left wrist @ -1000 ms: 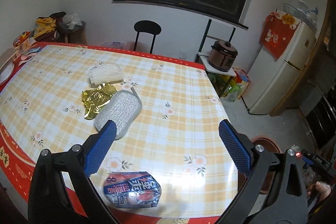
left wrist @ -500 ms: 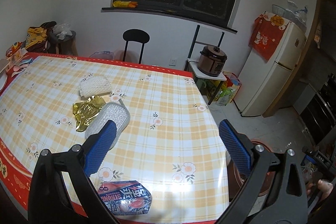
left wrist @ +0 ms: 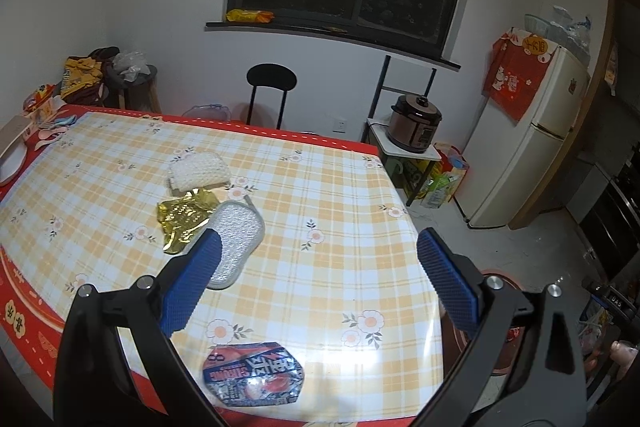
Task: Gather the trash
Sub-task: 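Move both tools back over the table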
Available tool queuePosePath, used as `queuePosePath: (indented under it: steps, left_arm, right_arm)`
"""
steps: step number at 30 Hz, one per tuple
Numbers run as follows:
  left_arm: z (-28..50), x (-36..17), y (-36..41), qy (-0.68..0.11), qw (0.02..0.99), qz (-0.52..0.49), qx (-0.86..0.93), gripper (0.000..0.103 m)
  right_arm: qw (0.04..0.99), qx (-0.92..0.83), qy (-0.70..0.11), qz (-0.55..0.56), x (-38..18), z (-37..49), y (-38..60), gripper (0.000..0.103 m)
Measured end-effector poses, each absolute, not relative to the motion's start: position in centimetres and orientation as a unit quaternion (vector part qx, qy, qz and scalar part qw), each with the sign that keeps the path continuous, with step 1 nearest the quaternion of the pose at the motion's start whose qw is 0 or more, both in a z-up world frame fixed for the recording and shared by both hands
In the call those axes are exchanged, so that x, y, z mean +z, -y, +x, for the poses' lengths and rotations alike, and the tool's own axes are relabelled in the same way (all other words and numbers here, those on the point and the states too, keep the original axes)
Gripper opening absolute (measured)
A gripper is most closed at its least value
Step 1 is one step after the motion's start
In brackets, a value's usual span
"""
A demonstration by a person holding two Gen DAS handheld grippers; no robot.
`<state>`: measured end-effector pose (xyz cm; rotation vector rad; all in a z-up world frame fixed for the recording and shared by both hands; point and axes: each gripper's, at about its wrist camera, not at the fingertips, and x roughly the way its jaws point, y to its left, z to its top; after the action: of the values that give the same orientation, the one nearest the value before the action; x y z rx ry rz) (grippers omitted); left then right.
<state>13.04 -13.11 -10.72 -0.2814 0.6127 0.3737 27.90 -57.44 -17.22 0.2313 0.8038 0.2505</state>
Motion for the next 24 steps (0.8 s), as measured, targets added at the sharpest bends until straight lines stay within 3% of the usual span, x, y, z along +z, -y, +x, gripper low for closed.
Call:
queuePosePath:
  steps: [11,24]
  left_arm:
    - [7.5,-11.4,7.4,-0.304,0.910,-0.154,0.235,0.097]
    - [3.2,-17.1,-7.0,-0.341,0.901,-0.176,0.203,0.097]
  right_arm:
    - [0.893,0.173,-0.407,0.082,-18.1,26.7,50.0,0.098]
    - [0.846,0.216,-0.487,0.019,-21.7,18.5,30.3,0.097]
